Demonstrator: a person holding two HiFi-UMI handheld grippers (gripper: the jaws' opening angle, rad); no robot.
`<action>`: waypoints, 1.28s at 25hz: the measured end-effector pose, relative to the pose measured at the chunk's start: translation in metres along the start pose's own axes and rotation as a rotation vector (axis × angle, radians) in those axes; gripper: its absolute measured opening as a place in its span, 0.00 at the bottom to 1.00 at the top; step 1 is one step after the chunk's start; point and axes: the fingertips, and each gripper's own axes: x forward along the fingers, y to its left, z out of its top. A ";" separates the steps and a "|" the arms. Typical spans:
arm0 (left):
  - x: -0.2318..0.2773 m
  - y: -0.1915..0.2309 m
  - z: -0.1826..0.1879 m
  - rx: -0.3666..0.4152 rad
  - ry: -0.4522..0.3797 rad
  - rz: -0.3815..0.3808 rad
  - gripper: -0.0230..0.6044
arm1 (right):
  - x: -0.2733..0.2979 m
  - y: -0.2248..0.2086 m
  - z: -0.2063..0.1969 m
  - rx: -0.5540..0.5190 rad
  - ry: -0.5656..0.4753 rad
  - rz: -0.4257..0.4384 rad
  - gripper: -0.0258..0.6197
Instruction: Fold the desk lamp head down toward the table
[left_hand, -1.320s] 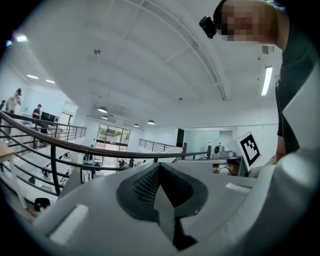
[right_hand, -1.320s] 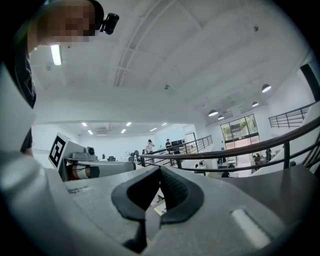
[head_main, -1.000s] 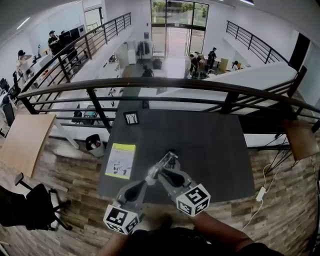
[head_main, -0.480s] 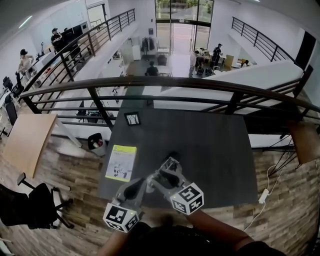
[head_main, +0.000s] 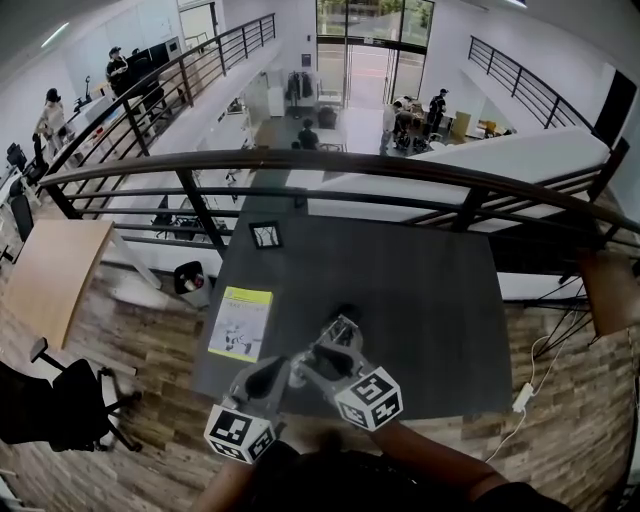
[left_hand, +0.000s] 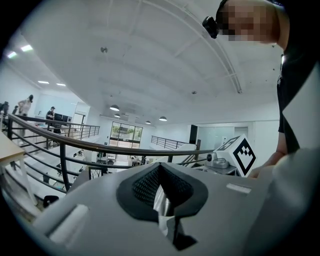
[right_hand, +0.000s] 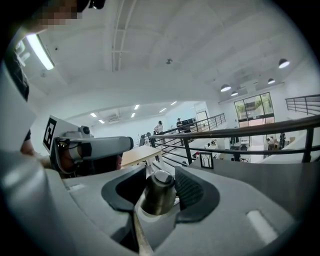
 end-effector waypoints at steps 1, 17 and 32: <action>-0.001 0.000 0.000 -0.001 0.000 0.002 0.04 | 0.001 0.002 -0.003 -0.006 0.010 0.002 0.32; -0.015 0.000 -0.008 0.004 0.003 0.028 0.04 | 0.020 0.023 -0.055 -0.120 0.108 0.008 0.28; -0.040 0.010 -0.025 -0.023 0.042 0.061 0.04 | 0.055 0.002 -0.166 -0.198 0.328 -0.062 0.22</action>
